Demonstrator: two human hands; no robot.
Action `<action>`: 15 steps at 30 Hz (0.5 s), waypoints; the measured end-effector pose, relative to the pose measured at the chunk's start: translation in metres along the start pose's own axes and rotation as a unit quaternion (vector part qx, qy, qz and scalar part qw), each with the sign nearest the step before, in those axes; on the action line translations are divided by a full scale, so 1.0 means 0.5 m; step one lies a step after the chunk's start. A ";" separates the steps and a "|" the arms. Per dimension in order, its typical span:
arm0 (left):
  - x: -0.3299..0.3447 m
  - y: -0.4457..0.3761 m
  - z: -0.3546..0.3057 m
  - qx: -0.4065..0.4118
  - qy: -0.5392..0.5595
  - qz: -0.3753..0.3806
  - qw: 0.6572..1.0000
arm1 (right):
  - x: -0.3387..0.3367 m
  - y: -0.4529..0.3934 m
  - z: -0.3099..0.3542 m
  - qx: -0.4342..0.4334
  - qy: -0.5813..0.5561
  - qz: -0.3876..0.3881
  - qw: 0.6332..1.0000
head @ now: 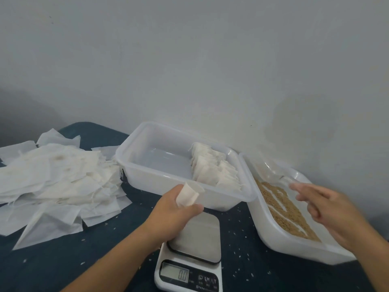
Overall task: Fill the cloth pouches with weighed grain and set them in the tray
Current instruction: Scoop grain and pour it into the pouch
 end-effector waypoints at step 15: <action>0.001 0.006 -0.023 0.079 -0.111 -0.023 0.990 | 0.116 0.106 0.155 -0.082 0.240 0.226 0.941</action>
Point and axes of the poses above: each hand's wrist, its own y-axis away from the middle knuckle, its own x-axis out of the palm, z = x × y, the point moved 9 cm from there along -y, towards the middle knuckle, and after that the axes turned 12 degrees about -y, right-handed, at the moved point
